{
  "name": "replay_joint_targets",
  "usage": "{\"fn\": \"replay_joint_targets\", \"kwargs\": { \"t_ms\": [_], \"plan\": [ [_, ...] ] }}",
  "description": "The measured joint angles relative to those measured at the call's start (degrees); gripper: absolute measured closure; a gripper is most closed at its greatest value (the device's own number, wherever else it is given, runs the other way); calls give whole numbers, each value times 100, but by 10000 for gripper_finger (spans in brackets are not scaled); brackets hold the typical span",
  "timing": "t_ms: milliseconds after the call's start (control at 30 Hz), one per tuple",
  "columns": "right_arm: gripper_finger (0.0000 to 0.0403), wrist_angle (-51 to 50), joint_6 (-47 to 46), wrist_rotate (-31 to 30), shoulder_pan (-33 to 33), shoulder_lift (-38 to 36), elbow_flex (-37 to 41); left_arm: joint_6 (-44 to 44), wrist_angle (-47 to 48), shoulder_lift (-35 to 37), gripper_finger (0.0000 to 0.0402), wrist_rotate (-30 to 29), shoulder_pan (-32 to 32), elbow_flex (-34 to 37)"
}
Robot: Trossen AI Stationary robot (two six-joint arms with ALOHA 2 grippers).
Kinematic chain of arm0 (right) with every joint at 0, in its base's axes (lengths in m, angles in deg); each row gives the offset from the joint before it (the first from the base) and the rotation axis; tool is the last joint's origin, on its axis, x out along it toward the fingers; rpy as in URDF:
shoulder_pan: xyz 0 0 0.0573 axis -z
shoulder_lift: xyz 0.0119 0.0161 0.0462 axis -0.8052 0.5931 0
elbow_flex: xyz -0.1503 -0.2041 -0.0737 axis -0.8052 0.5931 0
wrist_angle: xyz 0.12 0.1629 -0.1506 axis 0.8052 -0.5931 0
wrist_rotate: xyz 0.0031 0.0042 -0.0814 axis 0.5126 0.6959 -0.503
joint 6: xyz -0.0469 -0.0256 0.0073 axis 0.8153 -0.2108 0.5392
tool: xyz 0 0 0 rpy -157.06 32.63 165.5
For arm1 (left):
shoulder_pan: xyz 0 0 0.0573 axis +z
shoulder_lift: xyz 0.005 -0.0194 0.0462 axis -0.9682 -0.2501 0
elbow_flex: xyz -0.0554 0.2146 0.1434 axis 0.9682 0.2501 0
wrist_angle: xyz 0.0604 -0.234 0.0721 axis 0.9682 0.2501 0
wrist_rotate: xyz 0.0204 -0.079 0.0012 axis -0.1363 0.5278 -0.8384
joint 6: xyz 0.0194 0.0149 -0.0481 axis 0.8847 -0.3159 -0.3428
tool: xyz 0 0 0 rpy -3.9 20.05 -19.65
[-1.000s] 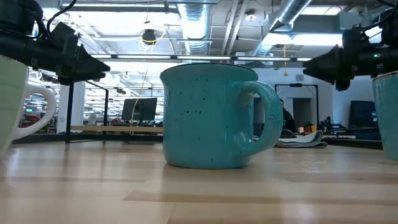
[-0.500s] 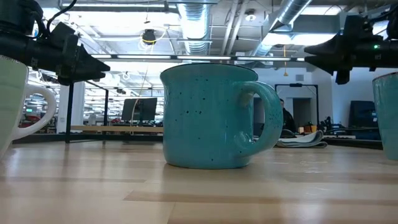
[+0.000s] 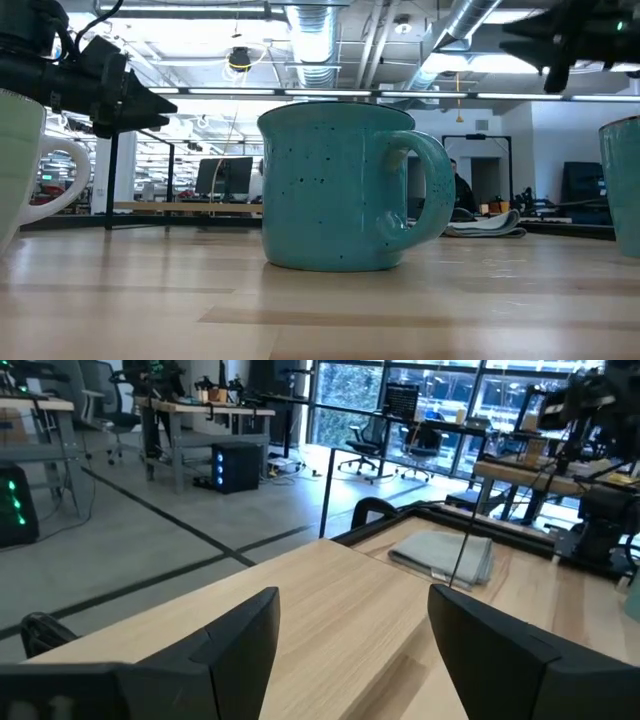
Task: Stack small to large cups/mugs on shelf
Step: Put the white mug on the shelf
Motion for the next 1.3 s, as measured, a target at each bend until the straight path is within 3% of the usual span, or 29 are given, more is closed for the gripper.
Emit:
{"fn": "replay_joint_targets", "kwargs": {
  "t_ms": [367,633,933,1300],
  "plan": [
    [203,-2098,318,868,-2,1971,-2821,0,-32,1,154,-255,0,1],
    [203,-2699,322,2308,-4,3115,-4582,0,-37,1,154,-255,0,1],
    [203,-2817,-142,2512,11,3529,-4858,0,-39,1,154,-255,0,0],
    [203,-2811,277,2476,96,3621,-4852,0,-39,0,154,-255,0,-2]
  ]
}}
